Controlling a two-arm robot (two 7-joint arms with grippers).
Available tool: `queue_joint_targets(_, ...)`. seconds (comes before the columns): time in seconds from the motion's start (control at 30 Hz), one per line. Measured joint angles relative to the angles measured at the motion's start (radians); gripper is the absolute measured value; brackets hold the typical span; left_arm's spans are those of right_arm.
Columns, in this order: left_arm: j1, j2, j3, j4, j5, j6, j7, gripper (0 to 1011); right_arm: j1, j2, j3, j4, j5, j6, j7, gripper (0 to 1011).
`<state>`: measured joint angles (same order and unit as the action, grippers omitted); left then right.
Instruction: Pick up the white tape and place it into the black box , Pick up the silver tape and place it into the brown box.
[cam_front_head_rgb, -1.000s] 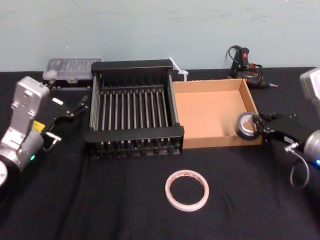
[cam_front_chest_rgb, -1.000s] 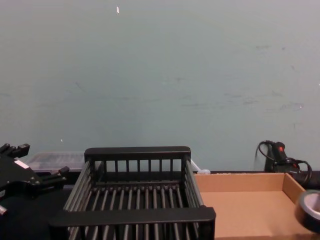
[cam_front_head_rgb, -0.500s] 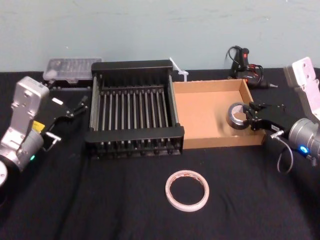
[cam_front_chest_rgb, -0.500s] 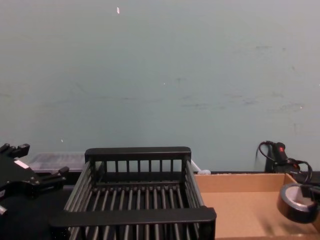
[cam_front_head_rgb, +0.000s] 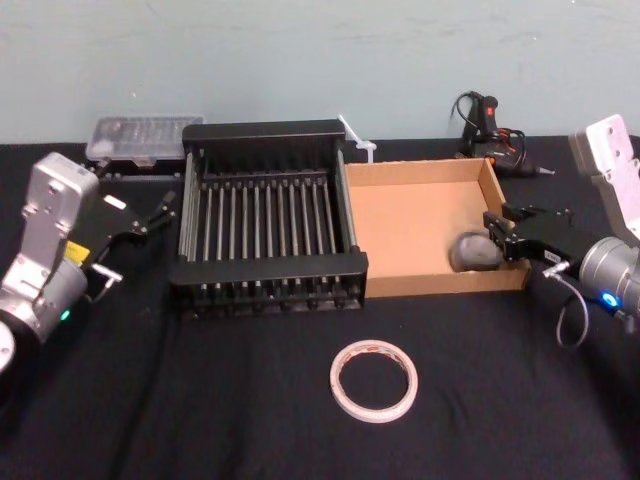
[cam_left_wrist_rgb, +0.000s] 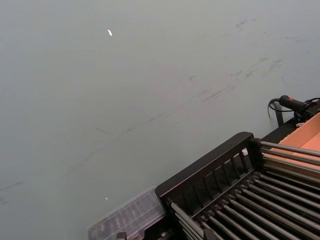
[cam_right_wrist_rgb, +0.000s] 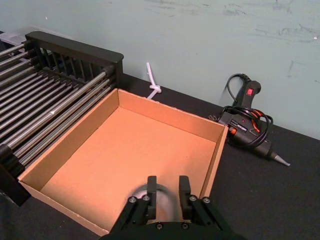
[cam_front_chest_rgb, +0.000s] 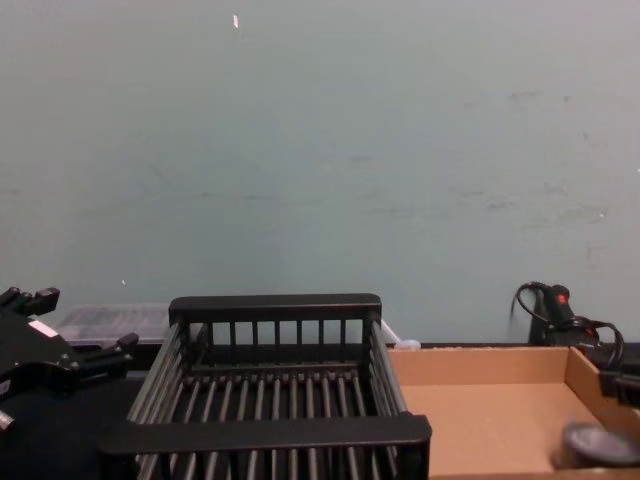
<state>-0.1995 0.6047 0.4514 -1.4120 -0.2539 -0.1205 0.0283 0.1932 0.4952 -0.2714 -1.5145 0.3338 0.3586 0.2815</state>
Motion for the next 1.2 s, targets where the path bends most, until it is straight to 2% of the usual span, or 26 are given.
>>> queue_joint_targets(0.17, 0.0, 0.0, 0.0, 0.0, 0.0, 0.0, 0.0, 1001, -0.001, 0.001, 0.0, -0.001, 0.001, 0.0, 0.0, 387)
queue_joint_targets(0.2, 0.0, 0.0, 0.0, 0.0, 0.0, 0.0, 0.0, 1001, -0.001, 0.001, 0.0, -0.002, 0.001, 0.001, 0.0, 448)
queue_joint_targets(0.23, 0.0, 0.0, 0.0, 0.0, 0.0, 0.0, 0.0, 1001, -0.001, 0.001, 0.001, -0.002, 0.001, 0.001, 0.0, 462)
queue_joint_targets(0.33, 0.0, 0.0, 0.0, 0.0, 0.0, 0.0, 0.0, 1001, -0.002, 0.001, 0.001, -0.002, 0.001, 0.001, 0.0, 589)
queue_joint_targets(0.43, 0.0, 0.0, 0.0, 0.0, 0.0, 0.0, 0.0, 1001, -0.002, 0.002, 0.001, -0.003, 0.002, 0.001, 0.0, 648)
queue_joint_targets(0.53, 0.0, 0.0, 0.0, 0.0, 0.0, 0.0, 0.0, 1001, -0.002, 0.002, 0.001, -0.003, 0.002, 0.001, 0.0, 763)
queue_joint_targets(0.83, 0.0, 0.0, 0.0, 0.0, 0.0, 0.0, 0.0, 1002, -0.003, 0.002, 0.001, -0.004, 0.003, 0.001, 0.0, 998)
queue_joint_targets(1.2, 0.0, 0.0, 0.0, 0.0, 0.0, 0.0, 0.0, 1001, -0.045, 0.016, 0.029, -0.081, 0.002, 0.026, 0.03, 1002)
